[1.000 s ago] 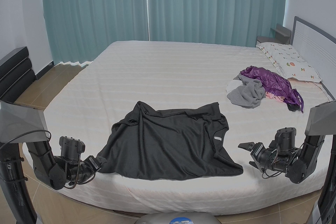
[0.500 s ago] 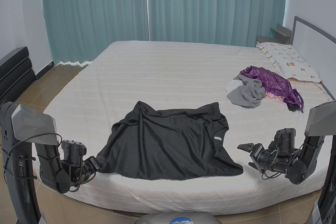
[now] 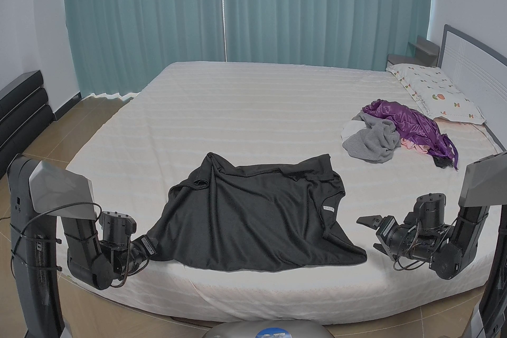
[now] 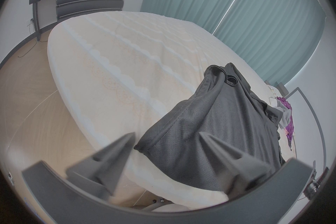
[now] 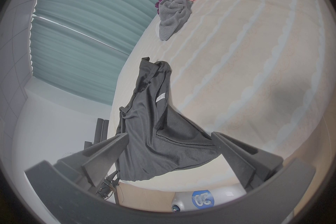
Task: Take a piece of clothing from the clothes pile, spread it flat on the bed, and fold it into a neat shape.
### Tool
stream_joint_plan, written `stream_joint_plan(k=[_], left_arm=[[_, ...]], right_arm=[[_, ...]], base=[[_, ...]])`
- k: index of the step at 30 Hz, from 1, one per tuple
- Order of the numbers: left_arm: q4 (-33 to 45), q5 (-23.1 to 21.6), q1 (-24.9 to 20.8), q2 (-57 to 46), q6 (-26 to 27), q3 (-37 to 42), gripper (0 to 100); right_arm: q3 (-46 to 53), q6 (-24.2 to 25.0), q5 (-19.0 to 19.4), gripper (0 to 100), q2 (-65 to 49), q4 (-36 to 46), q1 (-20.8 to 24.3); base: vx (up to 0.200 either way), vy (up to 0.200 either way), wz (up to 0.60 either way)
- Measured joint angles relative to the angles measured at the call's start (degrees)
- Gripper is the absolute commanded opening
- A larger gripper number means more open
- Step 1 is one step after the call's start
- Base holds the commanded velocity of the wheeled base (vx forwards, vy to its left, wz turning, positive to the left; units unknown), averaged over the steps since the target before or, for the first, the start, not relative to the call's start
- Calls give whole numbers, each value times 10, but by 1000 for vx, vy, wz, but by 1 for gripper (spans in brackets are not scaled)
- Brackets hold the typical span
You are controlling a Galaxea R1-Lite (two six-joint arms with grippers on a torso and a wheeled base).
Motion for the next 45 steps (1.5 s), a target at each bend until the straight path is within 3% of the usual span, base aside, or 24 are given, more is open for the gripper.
stream_joint_plan(k=[9, 29, 38, 39, 45], left_arm=[[-1, 36, 5, -1, -10, 3, 0], [-1, 34, 7, -15, -38, 11, 0], [-1, 34, 7, -15, -38, 15, 0], [-1, 34, 7, -15, -38, 15, 0], [-1, 34, 6, -15, -38, 17, 0]], right_arm=[[11, -44, -7, 100, 5, -5, 18], [-102, -295, -19, 100, 77, 74, 47], [-111, -356, -19, 100, 89, 80, 53], [-111, -362, -19, 0, 90, 80, 53], [-115, -383, -18, 0, 103, 80, 49]], base=[[0, 0, 0], [0, 0, 0], [0, 0, 0], [0, 0, 0], [0, 0, 0]])
